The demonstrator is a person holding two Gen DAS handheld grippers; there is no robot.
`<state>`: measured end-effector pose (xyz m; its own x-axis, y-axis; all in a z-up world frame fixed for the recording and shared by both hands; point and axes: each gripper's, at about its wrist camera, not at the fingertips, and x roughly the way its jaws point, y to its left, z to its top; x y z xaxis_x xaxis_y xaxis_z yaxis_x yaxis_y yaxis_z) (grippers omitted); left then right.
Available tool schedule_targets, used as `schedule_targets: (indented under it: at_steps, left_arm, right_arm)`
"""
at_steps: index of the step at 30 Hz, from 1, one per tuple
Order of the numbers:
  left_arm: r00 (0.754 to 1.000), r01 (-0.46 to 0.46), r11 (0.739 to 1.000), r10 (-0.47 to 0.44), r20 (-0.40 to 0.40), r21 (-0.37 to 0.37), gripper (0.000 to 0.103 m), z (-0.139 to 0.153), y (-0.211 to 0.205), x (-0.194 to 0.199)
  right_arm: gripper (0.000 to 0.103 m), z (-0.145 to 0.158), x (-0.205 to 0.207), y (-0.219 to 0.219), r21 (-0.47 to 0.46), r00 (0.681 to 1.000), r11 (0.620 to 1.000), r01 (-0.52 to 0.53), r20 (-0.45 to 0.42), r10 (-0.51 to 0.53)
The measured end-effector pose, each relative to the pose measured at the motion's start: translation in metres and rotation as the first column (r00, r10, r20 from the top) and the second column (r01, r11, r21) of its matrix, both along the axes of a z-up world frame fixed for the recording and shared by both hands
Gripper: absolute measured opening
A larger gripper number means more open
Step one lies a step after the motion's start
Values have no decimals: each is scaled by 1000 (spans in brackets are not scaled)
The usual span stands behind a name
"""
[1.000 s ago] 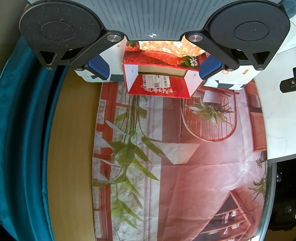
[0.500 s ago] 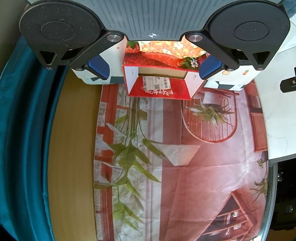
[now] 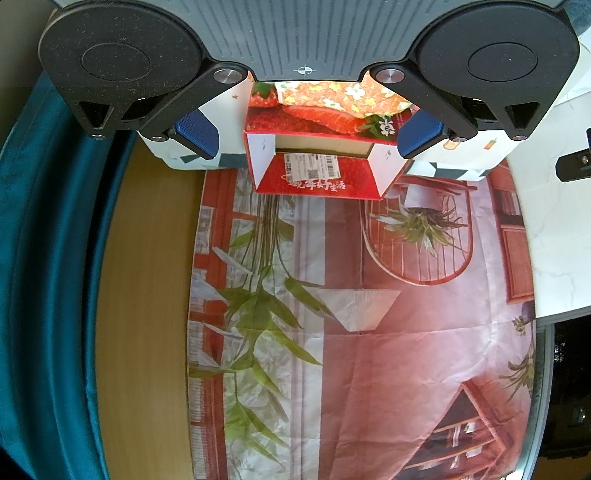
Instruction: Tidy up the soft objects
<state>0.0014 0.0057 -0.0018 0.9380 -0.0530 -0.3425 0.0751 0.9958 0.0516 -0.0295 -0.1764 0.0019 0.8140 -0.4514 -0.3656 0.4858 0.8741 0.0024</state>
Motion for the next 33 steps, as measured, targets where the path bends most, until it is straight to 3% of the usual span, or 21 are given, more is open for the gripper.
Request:
schedule_targets:
  at_steps: [33]
  left_arm:
    - [1000,6,1000,-6,-27,-3,103,-5,-4,2]
  right_arm:
    - [103,-1,3,-2,16,1000,1000,-7,-11,7]
